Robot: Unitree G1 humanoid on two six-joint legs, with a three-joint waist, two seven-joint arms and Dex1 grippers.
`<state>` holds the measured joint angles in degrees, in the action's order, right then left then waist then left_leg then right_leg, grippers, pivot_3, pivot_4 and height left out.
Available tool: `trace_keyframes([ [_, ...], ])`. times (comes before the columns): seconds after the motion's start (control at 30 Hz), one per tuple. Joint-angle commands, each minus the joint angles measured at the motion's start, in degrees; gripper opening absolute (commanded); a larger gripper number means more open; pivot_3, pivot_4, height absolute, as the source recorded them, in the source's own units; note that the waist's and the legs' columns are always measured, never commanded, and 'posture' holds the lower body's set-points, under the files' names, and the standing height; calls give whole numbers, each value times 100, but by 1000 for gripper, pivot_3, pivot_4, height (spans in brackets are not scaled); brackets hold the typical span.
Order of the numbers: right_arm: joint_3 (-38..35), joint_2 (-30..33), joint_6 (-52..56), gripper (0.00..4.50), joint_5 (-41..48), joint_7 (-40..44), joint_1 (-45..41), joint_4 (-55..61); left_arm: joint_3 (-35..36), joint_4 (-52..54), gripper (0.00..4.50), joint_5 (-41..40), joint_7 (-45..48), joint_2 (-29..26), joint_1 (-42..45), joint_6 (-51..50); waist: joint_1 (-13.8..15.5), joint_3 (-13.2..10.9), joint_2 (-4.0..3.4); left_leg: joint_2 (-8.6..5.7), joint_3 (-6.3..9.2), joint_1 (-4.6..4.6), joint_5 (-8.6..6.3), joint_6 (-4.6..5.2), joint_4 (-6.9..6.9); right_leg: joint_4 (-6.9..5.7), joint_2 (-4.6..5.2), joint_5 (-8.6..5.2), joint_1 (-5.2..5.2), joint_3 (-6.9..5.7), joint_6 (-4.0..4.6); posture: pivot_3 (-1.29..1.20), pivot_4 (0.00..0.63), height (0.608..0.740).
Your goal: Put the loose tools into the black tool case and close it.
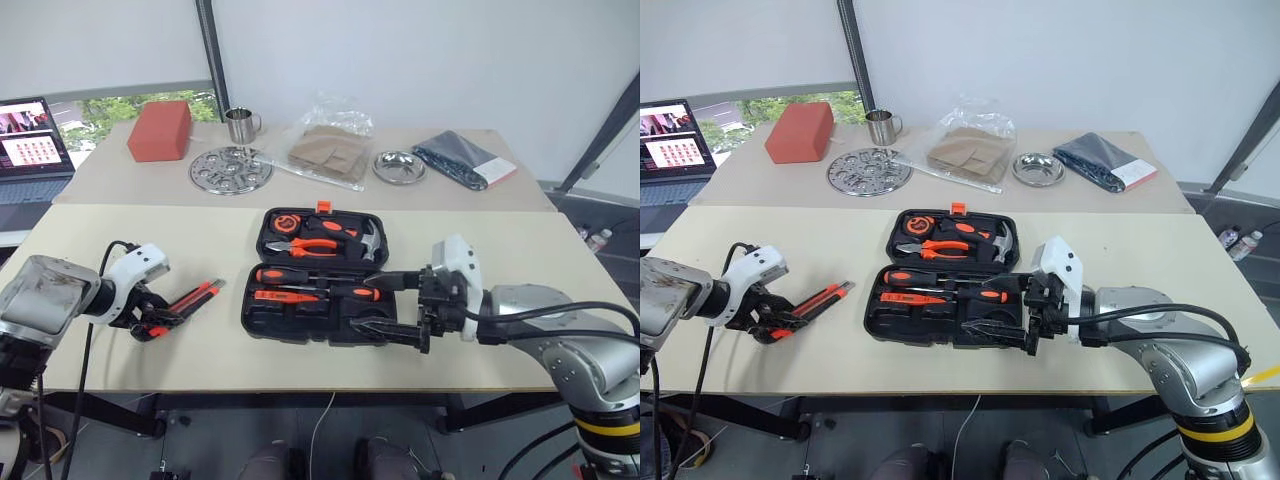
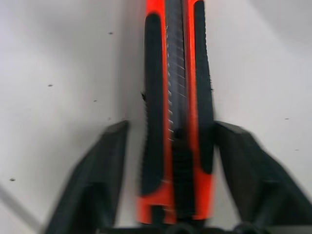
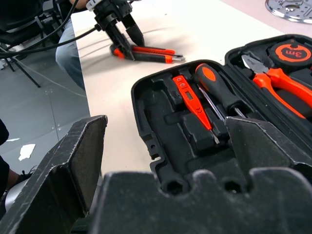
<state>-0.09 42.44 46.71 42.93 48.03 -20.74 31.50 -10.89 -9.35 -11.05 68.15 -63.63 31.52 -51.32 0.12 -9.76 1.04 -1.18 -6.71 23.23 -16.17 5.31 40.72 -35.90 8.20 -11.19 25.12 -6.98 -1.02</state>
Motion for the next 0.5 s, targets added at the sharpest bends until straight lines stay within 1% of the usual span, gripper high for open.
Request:
trace_keyframes([
  [0.03,-157,118,-114,4500,16,23,13,257,24,-353,1599,172,96,-62,291,421,5,0,0,0,0,0,0,0,0,0,0,0,0,0,0,0,150,734],
  [0.07,-181,171,-81,4500,38,45,45,298,136,-421,1599,116,293,-94,578,785,8,-1,1,0,1,3,0,0,0,0,1,0,2,-2,0,0,150,734],
  [0.13,-251,271,6,4500,167,111,119,377,291,-217,1599,-214,994,-159,963,1289,41,-9,17,0,2,15,0,0,4,0,0,2,9,-6,3,0,150,734],
  [0.2,-321,366,37,4500,292,180,204,457,200,81,1598,-388,1597,-145,1275,1588,78,-12,21,-3,9,33,0,0,13,3,4,8,14,-15,12,0,150,734],
  [0.3,-352,481,-46,4500,227,158,325,553,-296,384,1598,-308,1992,411,1951,1848,113,-11,21,-19,11,36,0,2,15,15,16,7,4,-14,5,0,150,734],
  [0.33,-360,500,-75,4500,191,126,360,577,-456,459,1598,-312,2127,583,2093,1816,111,-11,20,-23,12,35,0,3,16,16,16,8,0,-14,2,0,150,734],
  [0.4,-363,502,-91,4500,171,81,377,579,-661,497,1598,-215,2343,759,2207,1953,106,-10,19,-30,9,26,7,18,15,15,17,5,-11,-11,-7,0,150,734],
  [0.47,-440,503,-75,4500,191,-9,493,659,-1159,352,1598,150,2274,1304,2419,2149,62,-11,19,-26,6,26,14,30,16,14,13,5,-9,-10,-8,0,150,734],
  [0.5,-476,512,-70,4500,194,-50,555,710,-1365,251,1598,285,2179,1588,2523,2132,64,-11,20,-22,5,23,27,52,16,11,7,4,-9,-9,-8,0,150,734],
])
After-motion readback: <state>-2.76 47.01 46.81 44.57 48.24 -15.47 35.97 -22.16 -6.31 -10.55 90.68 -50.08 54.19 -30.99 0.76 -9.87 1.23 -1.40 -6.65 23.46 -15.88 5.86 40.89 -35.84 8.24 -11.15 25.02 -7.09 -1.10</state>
